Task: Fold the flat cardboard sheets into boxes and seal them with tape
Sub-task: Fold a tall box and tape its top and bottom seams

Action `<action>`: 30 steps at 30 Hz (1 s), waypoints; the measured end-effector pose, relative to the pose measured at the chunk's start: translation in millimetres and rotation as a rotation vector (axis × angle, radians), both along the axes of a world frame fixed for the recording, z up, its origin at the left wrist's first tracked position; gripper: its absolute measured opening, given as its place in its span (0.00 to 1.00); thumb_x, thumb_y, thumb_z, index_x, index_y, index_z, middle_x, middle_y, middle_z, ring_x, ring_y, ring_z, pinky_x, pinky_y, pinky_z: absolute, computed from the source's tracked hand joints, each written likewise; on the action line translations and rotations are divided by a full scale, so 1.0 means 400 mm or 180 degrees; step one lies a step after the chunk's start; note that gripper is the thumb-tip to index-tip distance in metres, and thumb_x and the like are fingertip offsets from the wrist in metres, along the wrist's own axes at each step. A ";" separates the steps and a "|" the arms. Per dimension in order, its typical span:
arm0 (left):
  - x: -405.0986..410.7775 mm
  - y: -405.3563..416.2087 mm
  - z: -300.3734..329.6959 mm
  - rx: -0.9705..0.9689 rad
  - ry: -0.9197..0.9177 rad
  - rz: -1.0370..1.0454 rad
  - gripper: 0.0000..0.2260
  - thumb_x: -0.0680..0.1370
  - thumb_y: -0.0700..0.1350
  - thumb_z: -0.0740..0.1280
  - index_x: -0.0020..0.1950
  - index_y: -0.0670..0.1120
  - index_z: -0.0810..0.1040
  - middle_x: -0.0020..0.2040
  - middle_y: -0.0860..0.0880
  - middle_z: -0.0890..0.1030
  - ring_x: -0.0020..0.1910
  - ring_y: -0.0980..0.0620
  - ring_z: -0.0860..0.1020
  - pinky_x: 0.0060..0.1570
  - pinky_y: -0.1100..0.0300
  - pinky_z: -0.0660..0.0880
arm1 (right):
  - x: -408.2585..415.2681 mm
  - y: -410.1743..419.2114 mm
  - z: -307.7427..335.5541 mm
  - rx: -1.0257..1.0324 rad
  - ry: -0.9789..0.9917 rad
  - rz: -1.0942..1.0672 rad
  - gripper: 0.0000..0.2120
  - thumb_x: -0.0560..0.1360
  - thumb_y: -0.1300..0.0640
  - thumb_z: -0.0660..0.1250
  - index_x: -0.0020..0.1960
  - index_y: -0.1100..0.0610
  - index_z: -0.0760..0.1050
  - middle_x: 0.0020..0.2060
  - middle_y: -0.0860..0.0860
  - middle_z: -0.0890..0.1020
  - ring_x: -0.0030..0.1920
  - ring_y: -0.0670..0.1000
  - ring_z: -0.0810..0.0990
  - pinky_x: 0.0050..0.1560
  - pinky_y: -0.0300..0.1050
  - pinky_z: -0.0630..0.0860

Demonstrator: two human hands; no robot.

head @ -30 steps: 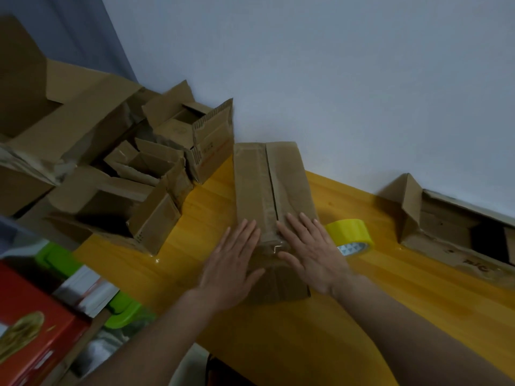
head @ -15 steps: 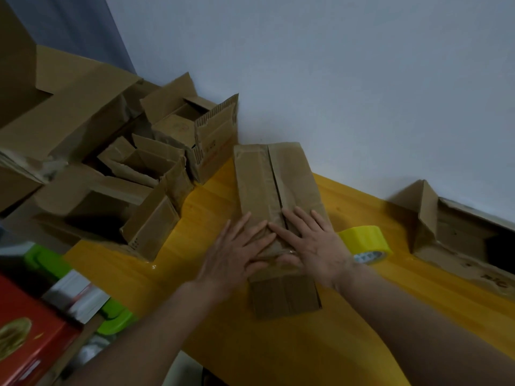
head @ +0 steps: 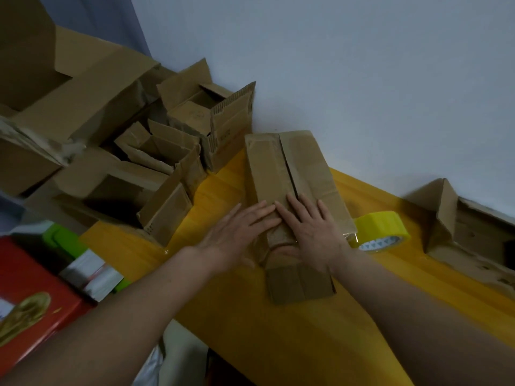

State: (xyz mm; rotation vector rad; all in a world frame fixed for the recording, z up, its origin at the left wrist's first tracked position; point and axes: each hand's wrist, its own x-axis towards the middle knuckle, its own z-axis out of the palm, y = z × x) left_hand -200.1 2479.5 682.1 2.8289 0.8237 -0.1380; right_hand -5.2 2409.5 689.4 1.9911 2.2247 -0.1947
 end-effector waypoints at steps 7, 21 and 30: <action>0.008 -0.080 -0.003 -0.2906 -0.2280 0.2950 0.23 0.77 0.36 0.67 0.71 0.44 0.68 0.69 0.45 0.71 0.64 0.49 0.72 0.57 0.59 0.71 | 0.027 0.027 0.002 0.0011 -0.0062 -0.0125 0.47 0.72 0.29 0.56 0.76 0.46 0.31 0.78 0.52 0.39 0.77 0.57 0.38 0.75 0.60 0.42; 0.047 -0.091 -0.039 -0.3510 -0.3150 0.3506 0.10 0.79 0.51 0.66 0.40 0.49 0.78 0.49 0.46 0.84 0.55 0.46 0.79 0.60 0.49 0.74 | -0.042 0.054 0.028 -0.0058 0.0522 -0.0723 0.48 0.67 0.24 0.55 0.77 0.48 0.47 0.78 0.53 0.49 0.77 0.59 0.43 0.72 0.69 0.40; 0.017 -0.085 -0.081 -0.2760 -0.3034 0.4947 0.23 0.76 0.43 0.71 0.69 0.46 0.67 0.61 0.44 0.72 0.58 0.43 0.75 0.58 0.45 0.75 | -0.075 0.061 0.009 0.0087 0.0181 -0.0939 0.47 0.68 0.29 0.60 0.76 0.50 0.45 0.77 0.55 0.49 0.77 0.62 0.42 0.72 0.69 0.42</action>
